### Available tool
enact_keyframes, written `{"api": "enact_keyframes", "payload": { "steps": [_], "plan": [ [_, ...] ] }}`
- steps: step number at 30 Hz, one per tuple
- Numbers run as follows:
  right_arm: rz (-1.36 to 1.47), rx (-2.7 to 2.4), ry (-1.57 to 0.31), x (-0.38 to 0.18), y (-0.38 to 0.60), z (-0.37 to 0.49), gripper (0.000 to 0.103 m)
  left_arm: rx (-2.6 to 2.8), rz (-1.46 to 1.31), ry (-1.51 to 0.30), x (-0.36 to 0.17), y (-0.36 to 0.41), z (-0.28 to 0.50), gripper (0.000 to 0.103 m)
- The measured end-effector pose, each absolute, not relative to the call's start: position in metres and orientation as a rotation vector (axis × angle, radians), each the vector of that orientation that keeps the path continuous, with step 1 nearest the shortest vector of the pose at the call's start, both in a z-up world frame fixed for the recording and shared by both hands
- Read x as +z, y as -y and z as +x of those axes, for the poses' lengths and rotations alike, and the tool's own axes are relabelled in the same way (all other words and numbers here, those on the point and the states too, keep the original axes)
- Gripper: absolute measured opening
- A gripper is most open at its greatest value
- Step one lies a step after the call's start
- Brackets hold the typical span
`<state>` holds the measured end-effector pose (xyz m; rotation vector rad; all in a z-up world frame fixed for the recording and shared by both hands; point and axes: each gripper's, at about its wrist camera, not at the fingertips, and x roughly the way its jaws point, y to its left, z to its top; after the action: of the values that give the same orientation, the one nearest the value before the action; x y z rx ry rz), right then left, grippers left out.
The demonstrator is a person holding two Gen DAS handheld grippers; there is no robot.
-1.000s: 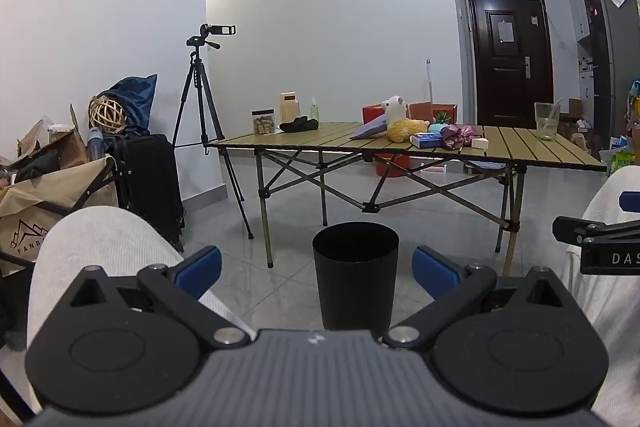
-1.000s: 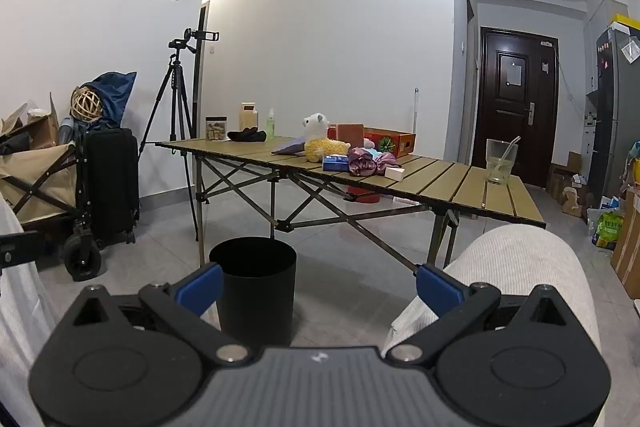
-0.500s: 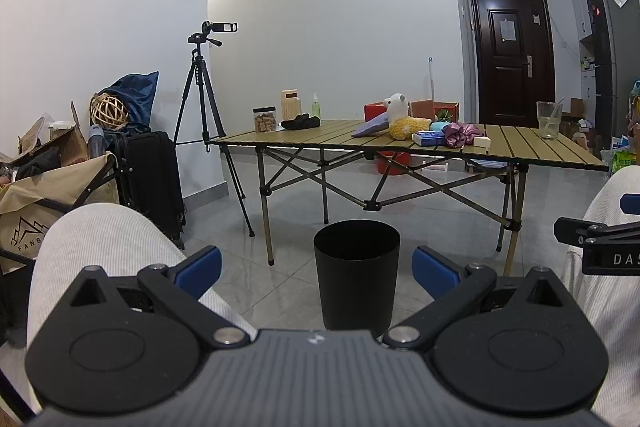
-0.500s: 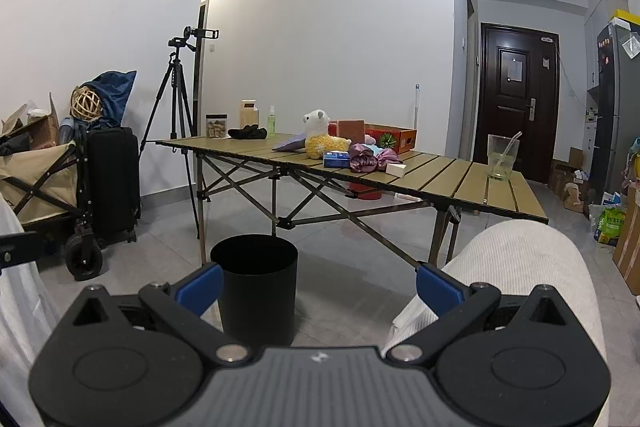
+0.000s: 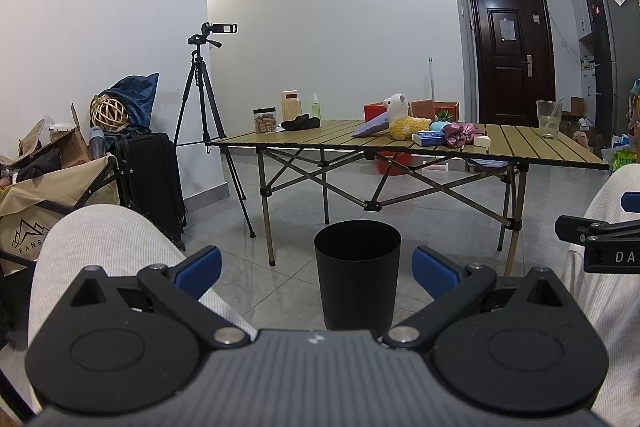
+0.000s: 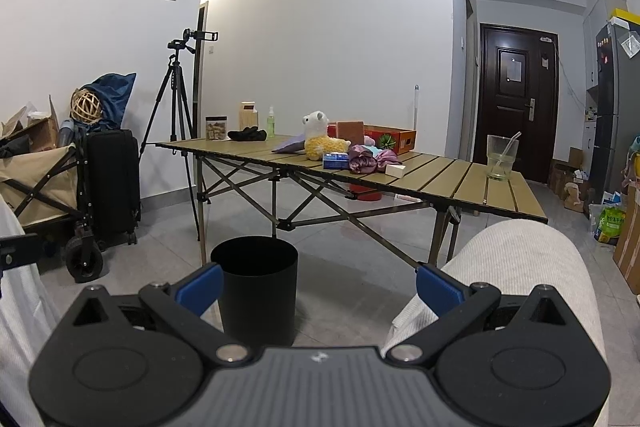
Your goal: Collect trash
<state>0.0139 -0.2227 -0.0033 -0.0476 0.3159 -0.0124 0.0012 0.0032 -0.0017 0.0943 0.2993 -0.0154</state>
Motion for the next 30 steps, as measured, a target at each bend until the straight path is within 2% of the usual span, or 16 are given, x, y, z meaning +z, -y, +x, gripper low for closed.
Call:
{"api": "enact_keyframes", "payload": {
  "steps": [30],
  "plan": [
    [-0.044, -0.006, -0.317, -0.0021, 0.2215, 0.0137, 0.103, -0.011, 0.090, -0.311, -0.0044, -0.0003, 0.0019, 0.103]
  ]
}}
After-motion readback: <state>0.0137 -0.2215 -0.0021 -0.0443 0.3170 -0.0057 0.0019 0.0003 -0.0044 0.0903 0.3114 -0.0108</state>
